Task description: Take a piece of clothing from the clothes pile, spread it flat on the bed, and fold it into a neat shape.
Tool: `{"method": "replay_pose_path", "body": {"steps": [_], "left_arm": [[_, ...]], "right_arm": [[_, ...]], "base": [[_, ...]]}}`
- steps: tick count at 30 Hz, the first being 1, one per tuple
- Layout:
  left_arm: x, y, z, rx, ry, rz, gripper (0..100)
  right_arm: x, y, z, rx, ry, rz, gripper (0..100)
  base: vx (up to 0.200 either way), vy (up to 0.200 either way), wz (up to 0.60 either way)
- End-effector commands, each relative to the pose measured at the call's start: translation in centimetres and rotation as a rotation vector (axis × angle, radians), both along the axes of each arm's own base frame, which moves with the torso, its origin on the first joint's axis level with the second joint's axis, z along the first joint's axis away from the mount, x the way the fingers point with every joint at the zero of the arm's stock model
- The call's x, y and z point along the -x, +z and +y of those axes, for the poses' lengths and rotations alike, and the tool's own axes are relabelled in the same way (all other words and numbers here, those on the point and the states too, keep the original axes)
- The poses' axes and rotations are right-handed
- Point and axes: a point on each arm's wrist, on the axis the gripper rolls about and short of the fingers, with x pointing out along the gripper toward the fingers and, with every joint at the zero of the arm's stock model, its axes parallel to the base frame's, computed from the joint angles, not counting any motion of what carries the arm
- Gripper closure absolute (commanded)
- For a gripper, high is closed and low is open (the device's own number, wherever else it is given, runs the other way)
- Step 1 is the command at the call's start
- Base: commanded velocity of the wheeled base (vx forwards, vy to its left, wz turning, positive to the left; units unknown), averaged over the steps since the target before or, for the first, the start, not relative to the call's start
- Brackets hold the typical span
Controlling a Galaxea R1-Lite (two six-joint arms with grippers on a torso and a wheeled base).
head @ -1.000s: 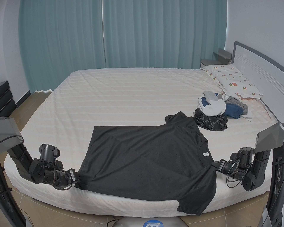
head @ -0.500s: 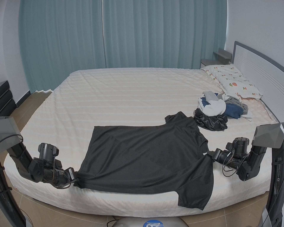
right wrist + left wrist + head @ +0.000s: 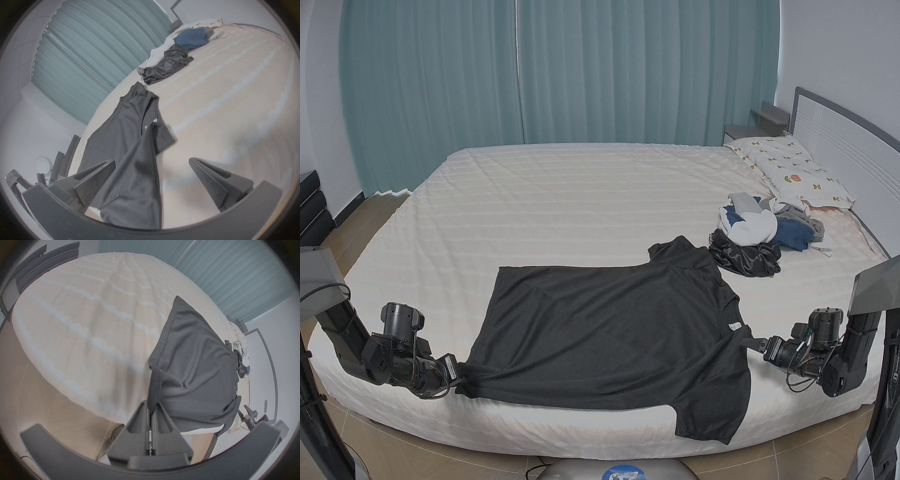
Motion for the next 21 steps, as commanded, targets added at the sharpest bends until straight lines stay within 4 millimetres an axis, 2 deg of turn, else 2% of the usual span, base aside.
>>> {"method": "replay_pose_path", "body": {"steps": [1,5,6,9,13,21], "left_arm": [[0.0,0.0,0.1,0.001,0.004,0.001,100],[0.0,0.0,0.1,0.001,0.004,0.001,100],[0.1,0.0,0.1,0.001,0.004,0.001,100],[0.2,0.0,0.1,0.004,0.002,0.002,100],[0.3,0.0,0.1,0.019,-0.007,0.005,100],[0.2,0.0,0.1,0.018,-0.008,0.005,100]], "right_arm": [[3.4,0.7,0.2,-0.039,0.062,0.033,0],[5.2,0.0,1.1,-0.028,0.118,0.070,0],[6.0,-0.8,1.5,-0.001,0.157,0.095,0],[6.8,-1.6,2.1,0.034,0.213,0.106,0],[7.0,-2.0,3.0,0.031,0.245,0.126,0],[6.6,-2.4,3.2,0.036,0.247,0.126,0]], "base": [[0.000,0.000,0.00],[0.000,0.000,0.00],[0.000,0.000,0.00],[0.000,0.000,0.00],[0.000,0.000,0.00],[0.000,0.000,0.00]]}}
